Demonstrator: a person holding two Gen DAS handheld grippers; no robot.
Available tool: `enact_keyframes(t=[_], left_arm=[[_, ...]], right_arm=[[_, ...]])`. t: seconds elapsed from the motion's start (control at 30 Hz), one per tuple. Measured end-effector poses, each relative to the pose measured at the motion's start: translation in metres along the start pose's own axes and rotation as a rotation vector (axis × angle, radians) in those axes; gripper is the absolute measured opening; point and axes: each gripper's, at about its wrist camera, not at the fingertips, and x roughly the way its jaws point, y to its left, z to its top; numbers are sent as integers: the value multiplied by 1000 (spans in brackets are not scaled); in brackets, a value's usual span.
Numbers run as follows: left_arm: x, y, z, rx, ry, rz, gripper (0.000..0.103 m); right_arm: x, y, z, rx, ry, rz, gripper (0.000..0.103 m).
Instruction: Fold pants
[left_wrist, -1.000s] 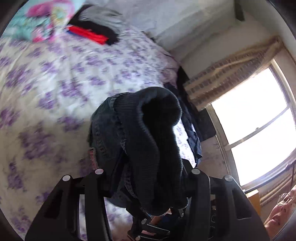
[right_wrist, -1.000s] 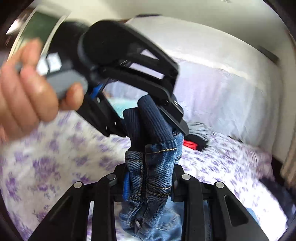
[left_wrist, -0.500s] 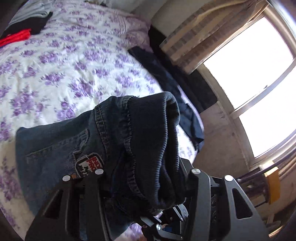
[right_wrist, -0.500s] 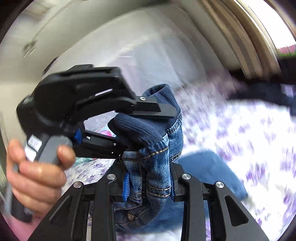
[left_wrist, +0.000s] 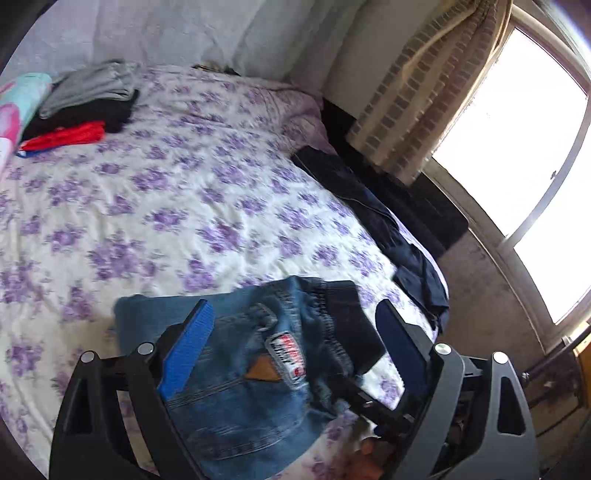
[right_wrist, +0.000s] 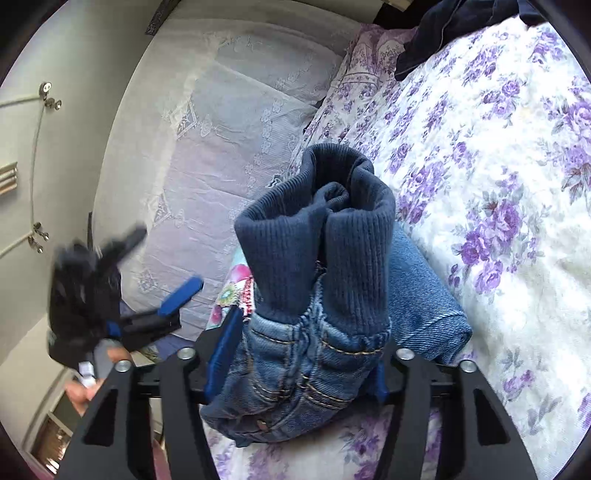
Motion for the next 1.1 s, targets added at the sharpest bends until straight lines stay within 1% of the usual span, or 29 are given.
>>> enact_keyframes(t=[0.03, 0.1, 0.13, 0.17, 0.2, 0.23, 0.33, 0.37, 0.4, 0.43, 0.47, 0.5, 0.53, 0.57, 0.6, 0.63, 0.7, 0.73, 0.8, 0.83, 0.9, 0.93, 1.03, 1.07, 1.1], left_arm=[[-8, 11, -2, -18, -14, 23, 87], [-22, 32, -10, -61, -26, 58, 87], [-27, 45, -15, -89, -25, 71, 87], [-31, 56, -20, -114, -23, 78, 87], [-33, 64, -24, -136, -21, 82, 87], [-34, 74, -31, -163, -16, 82, 87], [-34, 91, -46, -206, -1, 75, 87], [-33, 91, -53, -209, 2, 73, 87], [-30, 95, -57, -214, 9, 74, 87], [-27, 95, -61, -217, 17, 77, 87], [-24, 96, -64, -220, 28, 75, 87], [-18, 98, -66, -226, 43, 71, 87], [-15, 98, -66, -229, 53, 67, 87], [-12, 98, -67, -228, 59, 64, 87], [-11, 98, -67, -221, 60, 62, 87], [-10, 96, -66, -199, 55, 70, 87], [-10, 89, -66, -139, 30, 119, 87], [-10, 86, -66, -113, 19, 142, 87], [-3, 76, -70, -48, 6, 203, 87], [1, 72, -72, -15, 4, 230, 87], [8, 64, -79, 34, 1, 279, 87], [10, 61, -83, 51, -9, 303, 87], [8, 56, -93, 83, -44, 350, 89], [7, 55, -96, 90, -49, 358, 90], [7, 56, -98, 93, -52, 364, 91]], right_arm=[[0, 1, 4, 15, 8, 6, 71], [5, 2, 10, 30, 11, 7, 71], [14, 6, 16, 4, 9, -6, 62], [17, 12, 17, -44, 9, -24, 58], [14, 18, 13, -99, 5, -47, 50], [13, 26, 12, -149, 4, -35, 45], [9, 28, 18, -173, 11, 79, 40], [9, 23, 19, -165, 14, 59, 40], [12, 14, 19, -129, 29, 6, 41], [14, 6, 18, -88, 43, -19, 45], [13, -2, 16, -39, 56, -30, 47], [10, -8, 15, -2, 66, -6, 51], [3, -7, 12, 2, 77, 4, 55], [-2, -5, 11, -5, 80, -8, 58], [-9, -1, 11, -18, 76, -32, 65], [-19, 4, 9, -34, 58, -68, 66], [-42, 19, 4, -82, 7, -151, 68], [-53, 27, 1, -118, -25, -179, 68], [-68, 56, -6, -246, -87, -198, 65], [-70, 75, -10, -339, -100, -180, 64], [-62, 104, -16, -470, -95, -142, 64], [-52, 115, -19, -524, -75, -125, 63], [-17, 121, -23, -599, 21, -102, 57], [-5, 120, -20, -606, 49, -122, 56], [9, 107, -18, -595, 79, -197, 50]])
